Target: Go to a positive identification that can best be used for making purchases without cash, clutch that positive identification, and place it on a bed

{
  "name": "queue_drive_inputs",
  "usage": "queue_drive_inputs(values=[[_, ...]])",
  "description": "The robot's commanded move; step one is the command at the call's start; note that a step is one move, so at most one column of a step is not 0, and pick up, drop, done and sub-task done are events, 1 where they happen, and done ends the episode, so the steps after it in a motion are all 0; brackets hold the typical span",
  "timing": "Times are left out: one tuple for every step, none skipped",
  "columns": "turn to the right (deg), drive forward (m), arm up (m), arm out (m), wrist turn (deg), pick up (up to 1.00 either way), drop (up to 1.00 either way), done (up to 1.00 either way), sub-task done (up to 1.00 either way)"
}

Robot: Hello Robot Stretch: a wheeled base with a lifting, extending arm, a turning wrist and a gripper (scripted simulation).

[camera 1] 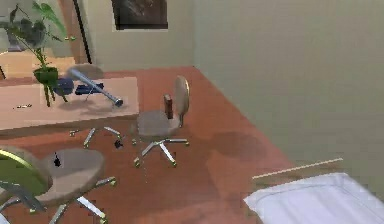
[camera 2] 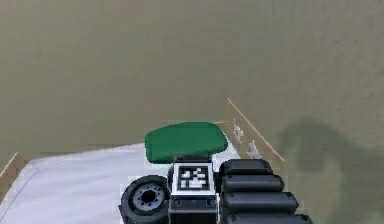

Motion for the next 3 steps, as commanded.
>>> queue_drive_inputs(values=[[-45.0, 0.0, 0.0, 0.0, 0.0, 0.0, 0.0, 0.0, 0.0], [-30.0, 0.0, 0.0, 0.0, 0.0, 0.0, 0.0, 0.0, 0.0], [-45.0, 0.0, 0.0, 0.0, 0.0, 0.0, 0.0, 0.0, 0.0]])
